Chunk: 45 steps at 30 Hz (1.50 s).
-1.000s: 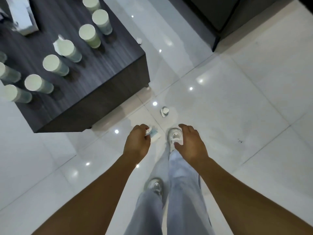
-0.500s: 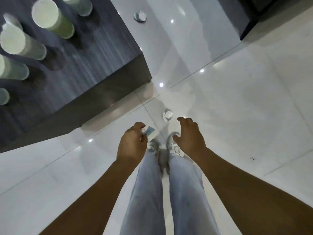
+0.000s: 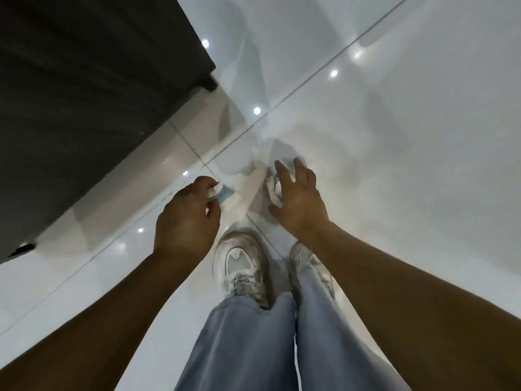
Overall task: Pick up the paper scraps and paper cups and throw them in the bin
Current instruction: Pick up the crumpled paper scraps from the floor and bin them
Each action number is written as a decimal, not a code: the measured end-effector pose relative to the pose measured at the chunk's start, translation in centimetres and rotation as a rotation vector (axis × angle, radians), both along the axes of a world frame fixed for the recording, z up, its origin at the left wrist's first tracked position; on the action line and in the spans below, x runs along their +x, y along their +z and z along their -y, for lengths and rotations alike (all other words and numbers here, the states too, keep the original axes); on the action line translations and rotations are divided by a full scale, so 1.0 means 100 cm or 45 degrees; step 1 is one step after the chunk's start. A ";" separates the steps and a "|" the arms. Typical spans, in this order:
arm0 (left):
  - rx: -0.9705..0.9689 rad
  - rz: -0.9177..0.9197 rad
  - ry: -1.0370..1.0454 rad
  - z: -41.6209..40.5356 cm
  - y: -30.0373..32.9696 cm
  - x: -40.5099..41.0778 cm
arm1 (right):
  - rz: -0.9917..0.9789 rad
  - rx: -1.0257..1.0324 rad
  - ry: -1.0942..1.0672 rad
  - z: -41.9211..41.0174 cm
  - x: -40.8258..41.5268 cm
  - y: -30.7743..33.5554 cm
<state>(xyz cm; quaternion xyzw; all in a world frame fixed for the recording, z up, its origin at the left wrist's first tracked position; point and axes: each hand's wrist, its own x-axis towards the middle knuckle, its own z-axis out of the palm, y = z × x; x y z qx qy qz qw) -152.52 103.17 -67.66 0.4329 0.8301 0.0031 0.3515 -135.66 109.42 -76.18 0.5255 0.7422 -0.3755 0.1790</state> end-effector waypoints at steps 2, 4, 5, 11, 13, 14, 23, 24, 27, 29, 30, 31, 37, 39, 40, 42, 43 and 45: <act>0.025 0.003 0.014 -0.003 -0.021 -0.004 | 0.030 0.047 0.007 0.011 -0.006 -0.023; 0.034 0.008 -0.001 -0.004 -0.033 -0.007 | 0.064 0.124 0.024 0.021 -0.008 -0.031; 0.022 0.007 -0.022 -0.004 -0.036 -0.008 | 0.063 0.145 0.028 0.025 -0.006 -0.032; -0.079 0.005 -0.065 -0.006 -0.003 -0.012 | 0.046 0.119 0.084 0.020 0.004 0.006; -0.091 0.001 -0.077 -0.009 0.035 -0.011 | 0.041 0.126 0.052 0.011 0.003 0.049; -0.087 0.002 -0.079 -0.011 0.059 -0.010 | 0.033 0.131 0.041 0.005 0.002 0.076; 0.056 0.104 0.127 -0.034 0.357 -0.002 | -0.105 0.193 0.032 -0.032 -0.035 0.400; 0.077 0.099 0.113 -0.032 0.388 -0.005 | -0.120 0.206 0.042 -0.032 -0.040 0.434; 0.148 0.025 0.062 -0.027 0.464 -0.018 | -0.154 0.225 0.075 -0.028 -0.052 0.516; 0.210 -0.029 0.111 -0.019 0.503 -0.026 | -0.170 0.226 0.130 -0.023 -0.059 0.557; 0.231 -0.063 0.144 -0.013 0.521 -0.028 | -0.180 0.233 0.173 -0.019 -0.062 0.574; 0.239 -0.093 0.173 -0.005 0.537 -0.028 | -0.193 0.237 0.215 -0.014 -0.065 0.590; 0.299 -0.164 0.380 0.064 0.613 -0.011 | -0.316 0.266 0.615 0.027 -0.074 0.671; 0.343 -0.188 0.496 0.094 0.633 0.001 | -0.360 0.282 0.739 0.044 -0.076 0.694; 0.359 -0.202 0.563 0.111 0.642 0.008 | -0.378 0.284 0.789 0.053 -0.077 0.705; 0.380 -0.209 0.730 0.145 0.659 0.024 | -0.402 0.281 0.912 0.075 -0.080 0.725; 0.389 -0.207 0.814 0.162 0.667 0.032 | -0.412 0.280 0.985 0.087 -0.081 0.733; 0.411 -0.219 0.963 0.197 0.681 0.048 | -0.441 0.275 1.114 0.115 -0.084 0.747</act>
